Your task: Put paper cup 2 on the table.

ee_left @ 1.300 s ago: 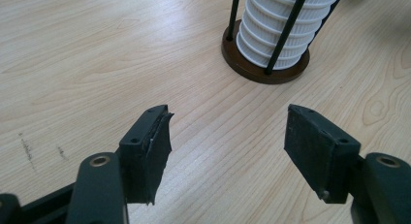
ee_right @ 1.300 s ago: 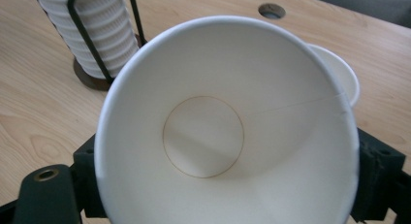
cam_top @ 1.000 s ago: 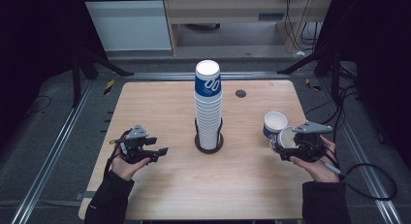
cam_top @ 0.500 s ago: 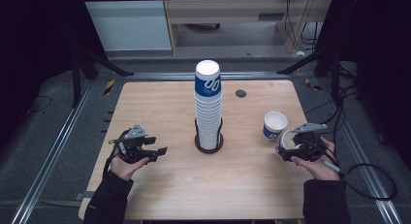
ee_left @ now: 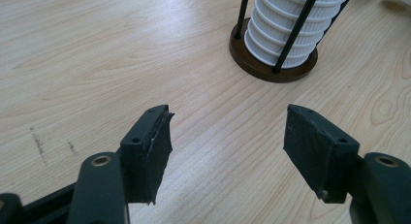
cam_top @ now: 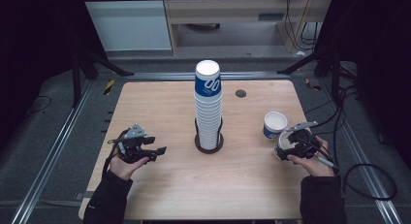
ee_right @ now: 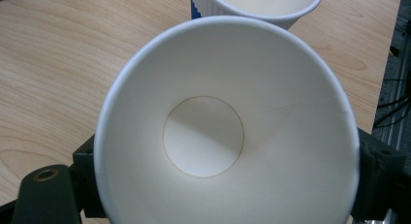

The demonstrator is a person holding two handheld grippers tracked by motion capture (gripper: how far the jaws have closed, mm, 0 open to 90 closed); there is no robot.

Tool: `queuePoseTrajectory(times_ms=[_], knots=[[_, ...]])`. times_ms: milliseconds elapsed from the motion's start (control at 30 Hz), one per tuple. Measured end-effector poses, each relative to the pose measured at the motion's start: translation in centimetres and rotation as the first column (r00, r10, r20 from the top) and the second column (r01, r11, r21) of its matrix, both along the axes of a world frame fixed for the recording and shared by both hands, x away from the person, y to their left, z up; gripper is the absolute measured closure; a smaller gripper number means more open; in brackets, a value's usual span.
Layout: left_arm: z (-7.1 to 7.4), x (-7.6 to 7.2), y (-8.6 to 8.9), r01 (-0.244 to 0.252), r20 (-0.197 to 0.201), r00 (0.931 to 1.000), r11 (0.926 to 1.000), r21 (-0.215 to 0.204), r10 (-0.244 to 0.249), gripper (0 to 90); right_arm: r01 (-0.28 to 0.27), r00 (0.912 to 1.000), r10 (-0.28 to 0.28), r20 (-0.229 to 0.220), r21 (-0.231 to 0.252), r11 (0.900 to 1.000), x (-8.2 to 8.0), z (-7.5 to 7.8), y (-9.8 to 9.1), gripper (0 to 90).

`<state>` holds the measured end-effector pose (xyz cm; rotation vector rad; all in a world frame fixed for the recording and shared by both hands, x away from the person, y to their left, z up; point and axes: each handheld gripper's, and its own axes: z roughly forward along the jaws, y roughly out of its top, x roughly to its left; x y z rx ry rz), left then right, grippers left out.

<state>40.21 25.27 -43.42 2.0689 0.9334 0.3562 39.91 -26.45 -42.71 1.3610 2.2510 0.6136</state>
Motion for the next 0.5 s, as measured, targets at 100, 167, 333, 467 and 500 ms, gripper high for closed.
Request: queuePoseTrajectory(times_ms=[100,167,333,467,500], knots=[[0.1,0.0,-0.1,0.000,0.002,1.0000,1.0000,0.005,0.000,33.3,-0.006,1.0000,0.006,-0.007,-0.006,1.0000,0.2,-0.3,0.2,14.6],[0.1,0.0,-0.1,-0.001,0.004,1.0000,1.0000,0.004,0.001,33.4,-0.009,0.9999,0.009,-0.010,-0.011,0.9999,0.3,-0.4,0.2,14.6],[0.2,0.0,0.1,-0.007,0.006,1.0000,1.0000,0.003,0.007,33.5,-0.030,0.9992,0.030,-0.026,-0.018,0.9994,0.7,-0.9,0.5,14.5],[0.3,0.0,0.1,-0.006,0.006,1.0000,1.0000,0.005,0.006,33.6,-0.042,0.9983,0.041,-0.041,-0.029,0.9987,1.0,-1.0,0.7,14.5],[0.2,0.0,0.1,-0.006,0.006,1.0000,1.0000,0.006,0.006,33.6,-0.047,0.9979,0.045,-0.047,-0.031,0.9984,1.1,-1.1,0.7,14.5]])
